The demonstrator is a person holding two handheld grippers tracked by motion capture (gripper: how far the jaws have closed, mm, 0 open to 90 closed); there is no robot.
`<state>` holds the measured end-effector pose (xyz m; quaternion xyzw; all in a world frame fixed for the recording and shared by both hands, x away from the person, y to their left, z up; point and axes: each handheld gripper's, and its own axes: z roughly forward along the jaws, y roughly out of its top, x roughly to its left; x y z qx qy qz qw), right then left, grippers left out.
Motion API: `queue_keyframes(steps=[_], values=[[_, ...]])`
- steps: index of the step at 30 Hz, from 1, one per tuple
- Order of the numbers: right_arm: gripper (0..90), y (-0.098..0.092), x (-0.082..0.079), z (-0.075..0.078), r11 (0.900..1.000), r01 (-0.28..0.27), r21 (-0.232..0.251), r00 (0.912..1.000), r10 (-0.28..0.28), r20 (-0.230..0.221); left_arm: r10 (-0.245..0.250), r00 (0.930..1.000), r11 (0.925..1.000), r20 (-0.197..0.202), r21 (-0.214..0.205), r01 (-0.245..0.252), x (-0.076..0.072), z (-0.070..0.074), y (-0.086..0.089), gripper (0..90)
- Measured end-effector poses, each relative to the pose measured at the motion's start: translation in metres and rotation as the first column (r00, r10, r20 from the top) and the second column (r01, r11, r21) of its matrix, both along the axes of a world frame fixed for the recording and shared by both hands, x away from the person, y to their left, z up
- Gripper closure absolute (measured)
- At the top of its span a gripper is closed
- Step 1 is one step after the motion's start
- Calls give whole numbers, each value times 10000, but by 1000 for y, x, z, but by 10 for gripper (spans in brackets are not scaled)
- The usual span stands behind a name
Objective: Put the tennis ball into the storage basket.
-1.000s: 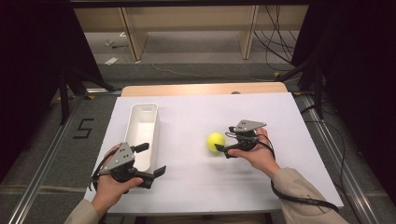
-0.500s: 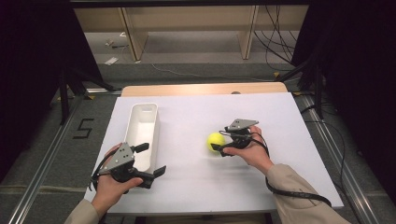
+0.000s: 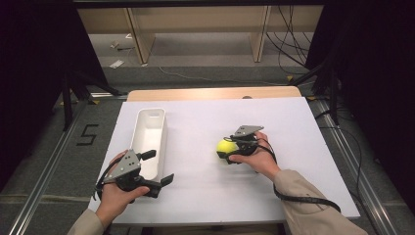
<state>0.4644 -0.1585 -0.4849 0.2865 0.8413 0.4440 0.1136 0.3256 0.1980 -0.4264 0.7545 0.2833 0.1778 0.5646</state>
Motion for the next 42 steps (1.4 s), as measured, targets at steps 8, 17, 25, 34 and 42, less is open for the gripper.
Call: queue_keyframes(steps=[8,17,25,34,42], values=[[162,3,2,-5,9999,-74,-96,9998,72,-209,-7,10000,10000,2,-4,7,0,0,0,0],[249,3,1,-5,9996,-236,-163,9996,233,-175,-39,10000,10000,24,11,39,0,0,0,0],[258,3,1,-4,9992,-301,-248,9994,297,-175,-22,10000,10000,17,-32,23,0,0,0,0],[261,1,1,5,9998,-171,37,9998,171,59,-21,10000,10000,18,-38,22,0,0,0,0],[262,-2,1,12,9995,-30,320,9998,23,196,-22,10000,10000,15,-35,22,0,0,0,0]])
